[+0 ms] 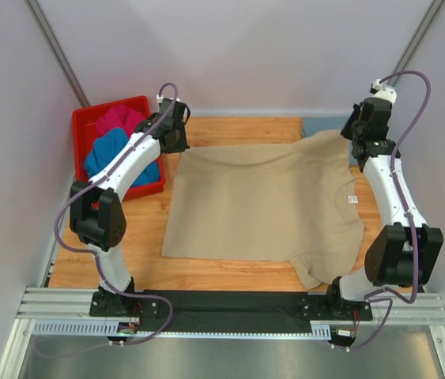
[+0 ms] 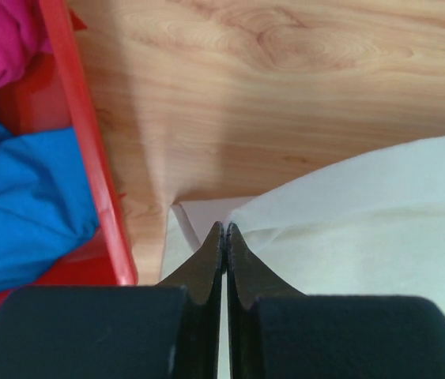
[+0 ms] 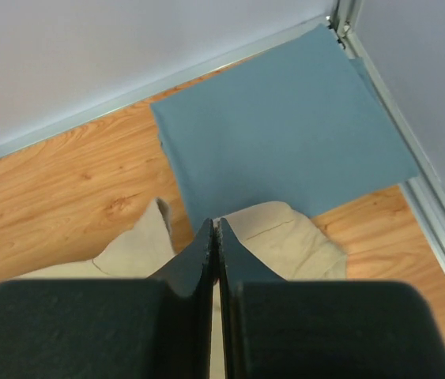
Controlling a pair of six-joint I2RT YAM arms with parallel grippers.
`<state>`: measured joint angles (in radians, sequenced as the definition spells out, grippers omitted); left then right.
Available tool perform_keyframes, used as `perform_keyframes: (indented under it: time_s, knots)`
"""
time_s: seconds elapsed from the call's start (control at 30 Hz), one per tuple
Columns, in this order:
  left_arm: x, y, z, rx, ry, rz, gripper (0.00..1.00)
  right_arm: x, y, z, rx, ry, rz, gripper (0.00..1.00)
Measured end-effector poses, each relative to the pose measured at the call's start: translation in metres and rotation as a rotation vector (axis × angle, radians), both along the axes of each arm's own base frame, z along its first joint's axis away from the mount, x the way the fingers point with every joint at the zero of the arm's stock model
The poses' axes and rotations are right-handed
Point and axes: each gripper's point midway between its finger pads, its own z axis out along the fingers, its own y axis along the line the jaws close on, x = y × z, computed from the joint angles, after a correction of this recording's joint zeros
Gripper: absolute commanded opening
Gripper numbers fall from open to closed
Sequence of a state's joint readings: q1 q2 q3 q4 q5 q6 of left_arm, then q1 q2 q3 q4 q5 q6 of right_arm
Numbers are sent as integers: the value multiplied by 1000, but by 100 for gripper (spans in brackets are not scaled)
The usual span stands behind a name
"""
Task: Fold and stack the t-shirts
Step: Flatten the tshirt out, then fold the tshirt
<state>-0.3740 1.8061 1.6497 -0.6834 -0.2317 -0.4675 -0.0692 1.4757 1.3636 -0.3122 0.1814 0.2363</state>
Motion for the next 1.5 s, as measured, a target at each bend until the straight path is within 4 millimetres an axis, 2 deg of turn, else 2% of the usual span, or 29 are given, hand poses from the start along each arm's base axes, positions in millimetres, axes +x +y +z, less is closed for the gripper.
perform_keyframes:
  time_s: [0.13, 0.27, 0.37, 0.53, 0.67, 0.9, 1.13, 1.4, 1.5]
  knots:
    - [20, 1, -10, -2, 4, -9, 0, 18, 6, -20, 22, 39, 40, 0]
    - [35, 7, -8, 1, -10, -21, 0, 18, 5, -28, 32, 77, 32, 0]
    - [40, 12, -5, 10, -22, -28, 0, 10, -3, -27, 49, 92, 5, 0]
    - [46, 15, -6, 28, -21, -66, 0, -11, -31, -21, 72, 99, -73, 0]
    - [51, 11, -15, 43, -5, -109, 0, -31, -43, -21, 84, 110, -115, 0]
    - [43, 6, -38, 57, 49, -194, 0, -61, -38, -53, 115, 199, -136, 0]
    - [19, 17, -67, 122, 131, -253, 0, -92, -39, -85, 153, 287, -196, 0]
    - [-4, 26, -79, 153, 175, -281, 0, -134, -37, -121, 190, 377, -262, 0]
    - [-6, 26, -79, 163, 175, -289, 0, -147, -38, -134, 205, 407, -286, 0]
